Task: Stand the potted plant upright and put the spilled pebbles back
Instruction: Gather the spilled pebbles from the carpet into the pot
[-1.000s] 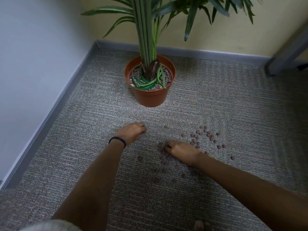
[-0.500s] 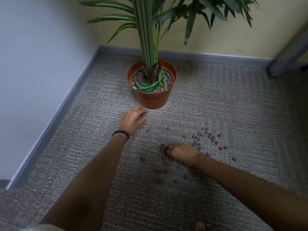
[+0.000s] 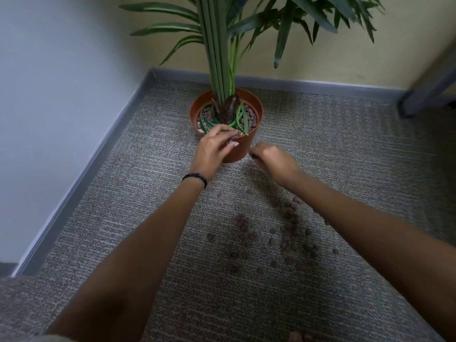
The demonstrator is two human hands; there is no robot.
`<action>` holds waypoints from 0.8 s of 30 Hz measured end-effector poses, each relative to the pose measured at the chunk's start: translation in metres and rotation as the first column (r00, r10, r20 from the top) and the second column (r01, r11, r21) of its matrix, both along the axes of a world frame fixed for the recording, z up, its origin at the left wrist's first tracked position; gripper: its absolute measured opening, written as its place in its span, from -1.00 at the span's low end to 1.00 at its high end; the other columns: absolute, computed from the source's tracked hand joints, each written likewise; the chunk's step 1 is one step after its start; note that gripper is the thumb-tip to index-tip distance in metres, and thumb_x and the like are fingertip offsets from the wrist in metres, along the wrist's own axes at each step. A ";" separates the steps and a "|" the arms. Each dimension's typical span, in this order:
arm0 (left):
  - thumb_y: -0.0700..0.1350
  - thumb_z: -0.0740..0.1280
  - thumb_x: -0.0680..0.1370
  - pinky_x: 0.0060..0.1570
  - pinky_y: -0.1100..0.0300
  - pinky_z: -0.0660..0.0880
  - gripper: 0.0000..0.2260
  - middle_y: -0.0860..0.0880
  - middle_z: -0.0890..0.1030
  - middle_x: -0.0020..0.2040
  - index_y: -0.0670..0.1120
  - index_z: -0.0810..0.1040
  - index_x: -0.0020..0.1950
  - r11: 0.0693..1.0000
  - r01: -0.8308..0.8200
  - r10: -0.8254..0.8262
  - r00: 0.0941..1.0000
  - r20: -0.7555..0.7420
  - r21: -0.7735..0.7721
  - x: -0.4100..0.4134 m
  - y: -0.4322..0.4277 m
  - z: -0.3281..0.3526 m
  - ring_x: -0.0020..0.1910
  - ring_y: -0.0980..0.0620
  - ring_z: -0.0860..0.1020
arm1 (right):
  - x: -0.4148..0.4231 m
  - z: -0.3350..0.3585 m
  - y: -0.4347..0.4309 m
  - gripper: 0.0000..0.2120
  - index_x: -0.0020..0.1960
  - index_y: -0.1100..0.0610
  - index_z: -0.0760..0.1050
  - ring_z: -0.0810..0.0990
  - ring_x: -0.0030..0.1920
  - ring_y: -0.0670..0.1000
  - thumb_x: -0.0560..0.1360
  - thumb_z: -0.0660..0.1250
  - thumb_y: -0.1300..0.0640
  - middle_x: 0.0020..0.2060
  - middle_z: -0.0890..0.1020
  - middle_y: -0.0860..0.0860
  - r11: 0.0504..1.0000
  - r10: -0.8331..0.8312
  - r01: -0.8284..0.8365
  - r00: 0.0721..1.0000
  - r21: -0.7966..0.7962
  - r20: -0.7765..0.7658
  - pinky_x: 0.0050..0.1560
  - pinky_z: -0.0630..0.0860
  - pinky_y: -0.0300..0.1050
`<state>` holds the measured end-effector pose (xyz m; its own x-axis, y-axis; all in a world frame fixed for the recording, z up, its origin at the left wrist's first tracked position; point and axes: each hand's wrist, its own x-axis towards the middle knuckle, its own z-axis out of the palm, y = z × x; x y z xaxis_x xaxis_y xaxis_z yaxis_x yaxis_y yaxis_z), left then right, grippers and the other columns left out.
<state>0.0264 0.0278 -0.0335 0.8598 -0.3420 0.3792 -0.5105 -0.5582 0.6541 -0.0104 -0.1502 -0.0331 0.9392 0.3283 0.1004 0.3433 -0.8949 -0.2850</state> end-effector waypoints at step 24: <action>-0.28 0.28 0.55 0.30 0.21 0.34 -0.76 -0.16 0.56 0.24 -0.23 0.56 0.20 0.985 -0.114 0.122 0.991 -0.059 0.131 0.027 -0.012 0.002 0.24 -0.06 0.50 | 0.083 0.030 0.019 -0.71 0.21 0.20 0.52 0.49 0.25 0.20 0.53 0.20 0.32 0.26 0.49 0.21 0.998 -0.016 0.008 0.993 -0.066 -0.119 0.26 0.45 0.08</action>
